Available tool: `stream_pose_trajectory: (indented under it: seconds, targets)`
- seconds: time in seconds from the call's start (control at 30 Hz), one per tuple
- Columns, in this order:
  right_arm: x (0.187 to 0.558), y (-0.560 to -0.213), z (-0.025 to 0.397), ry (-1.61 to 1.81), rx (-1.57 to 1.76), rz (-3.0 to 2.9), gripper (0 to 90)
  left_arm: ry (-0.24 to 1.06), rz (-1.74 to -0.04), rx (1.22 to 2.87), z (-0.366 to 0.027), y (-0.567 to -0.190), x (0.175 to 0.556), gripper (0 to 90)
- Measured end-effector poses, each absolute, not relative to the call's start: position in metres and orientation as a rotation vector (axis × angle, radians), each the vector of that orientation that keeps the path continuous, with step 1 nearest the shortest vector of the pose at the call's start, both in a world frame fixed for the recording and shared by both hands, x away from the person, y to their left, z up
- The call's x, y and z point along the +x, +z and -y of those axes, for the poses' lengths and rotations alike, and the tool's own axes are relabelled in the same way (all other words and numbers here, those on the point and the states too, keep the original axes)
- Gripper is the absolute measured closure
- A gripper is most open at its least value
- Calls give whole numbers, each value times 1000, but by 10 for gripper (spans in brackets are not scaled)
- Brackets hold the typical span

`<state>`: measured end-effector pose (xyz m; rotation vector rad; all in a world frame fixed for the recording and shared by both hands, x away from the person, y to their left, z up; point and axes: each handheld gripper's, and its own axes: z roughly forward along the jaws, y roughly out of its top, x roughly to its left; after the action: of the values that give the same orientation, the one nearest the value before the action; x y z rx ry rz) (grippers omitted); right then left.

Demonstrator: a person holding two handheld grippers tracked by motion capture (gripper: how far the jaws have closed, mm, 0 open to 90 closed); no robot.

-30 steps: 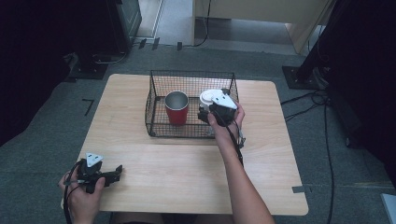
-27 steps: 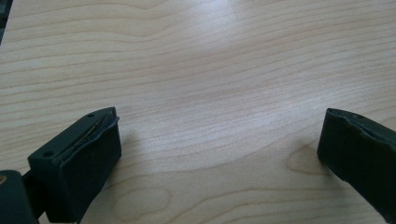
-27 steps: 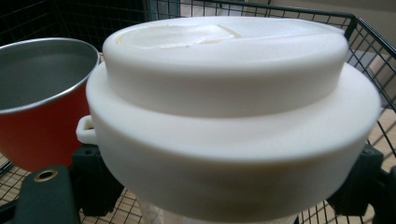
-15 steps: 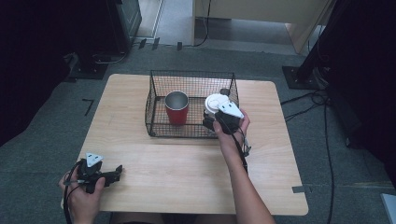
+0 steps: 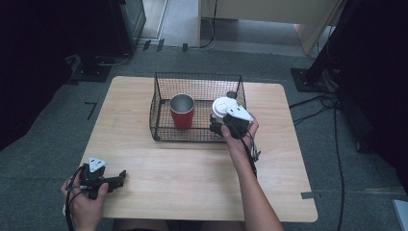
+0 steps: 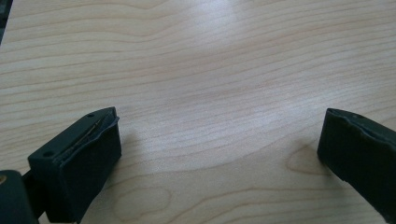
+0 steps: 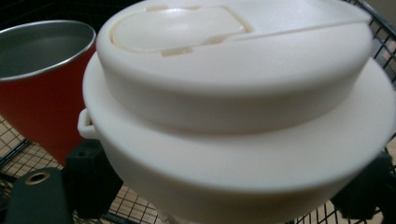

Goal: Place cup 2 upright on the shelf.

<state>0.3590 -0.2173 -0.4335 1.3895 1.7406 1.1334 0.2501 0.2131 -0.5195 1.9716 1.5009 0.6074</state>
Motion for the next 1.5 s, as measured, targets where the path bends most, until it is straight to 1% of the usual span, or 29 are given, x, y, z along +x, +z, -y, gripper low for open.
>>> stream_pose_trajectory:
  seconds: [0.03, 0.07, 0.23, 0.83, 1.13, 1.5]
  targets:
    - [359, -434, 218, 1133, 1381, -1756, 37, 607, -1501, 1971, -213, -520, 250, 0]
    - [358, -434, 218, 1135, 1376, -1769, 21, 607, -1501, 1971, -213, -519, 250, 0]
    - [354, -434, 220, 1137, 1360, -1778, 0, 607, -1501, 1972, -213, -520, 250, 0]
    - [322, -441, 232, 1164, 1276, -1790, 0, 607, -1501, 1972, -213, -519, 250, 0]
    - [300, -450, 247, 1166, 1297, -1762, 0, 608, -1500, 1970, -213, -520, 250, 0]
    - [278, -464, 278, 1135, 1365, -1724, 0, 608, -1500, 1971, -213, -520, 250, 0]
